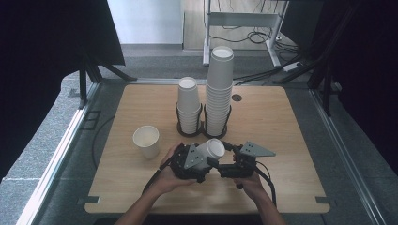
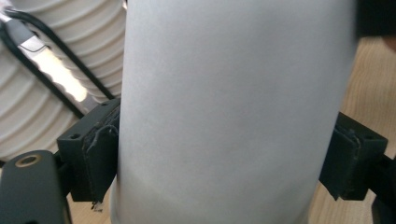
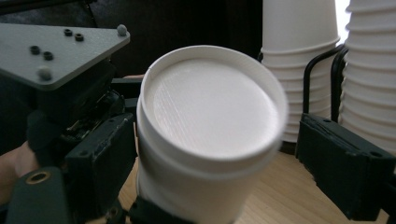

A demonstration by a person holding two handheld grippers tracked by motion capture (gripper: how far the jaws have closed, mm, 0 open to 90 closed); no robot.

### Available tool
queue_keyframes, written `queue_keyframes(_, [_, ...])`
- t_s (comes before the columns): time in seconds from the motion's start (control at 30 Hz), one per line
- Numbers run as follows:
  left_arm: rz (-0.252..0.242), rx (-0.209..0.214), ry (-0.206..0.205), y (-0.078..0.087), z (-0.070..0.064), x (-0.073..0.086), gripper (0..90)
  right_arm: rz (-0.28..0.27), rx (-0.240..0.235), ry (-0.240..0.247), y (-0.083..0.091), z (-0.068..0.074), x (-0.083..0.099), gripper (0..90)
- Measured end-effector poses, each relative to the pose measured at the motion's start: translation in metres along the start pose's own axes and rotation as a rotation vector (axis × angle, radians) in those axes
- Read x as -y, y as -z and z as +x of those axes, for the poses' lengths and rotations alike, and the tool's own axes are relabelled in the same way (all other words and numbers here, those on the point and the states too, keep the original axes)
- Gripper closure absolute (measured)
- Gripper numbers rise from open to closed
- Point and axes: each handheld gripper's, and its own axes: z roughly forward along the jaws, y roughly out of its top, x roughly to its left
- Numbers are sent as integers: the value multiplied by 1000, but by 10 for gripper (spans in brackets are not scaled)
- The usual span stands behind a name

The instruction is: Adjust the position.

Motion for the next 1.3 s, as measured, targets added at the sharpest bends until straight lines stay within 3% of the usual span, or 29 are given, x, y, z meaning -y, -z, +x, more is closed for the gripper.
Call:
queue_keyframes(0.17, [9,-18,0,6,8,-1,132,-2,13,18,11,-3,-7,117])
queue_keyframes(0.3, [15,-26,-7,8,14,-6,132,32,31,51,19,-8,-15,118])
queue_keyframes(0.57, [34,-41,-12,7,22,-11,132,183,31,177,20,-12,-40,131])
queue_keyframes(0.67, [49,-49,-22,5,23,-12,132,257,30,215,18,-18,-51,131])
queue_keyframes(0.8, [73,-67,-52,1,23,-13,132,388,34,309,10,-22,-66,127])
queue_keyframes(1.0, [104,-78,-95,-6,18,-15,132,669,15,478,-11,-20,-79,111])
queue_keyframes(1.1, [118,-81,-119,-10,15,-16,132,768,10,530,-21,-20,-83,109])
queue_keyframes(1.3, [140,-82,-154,-16,9,-16,132,907,-44,598,-41,-16,-90,101])
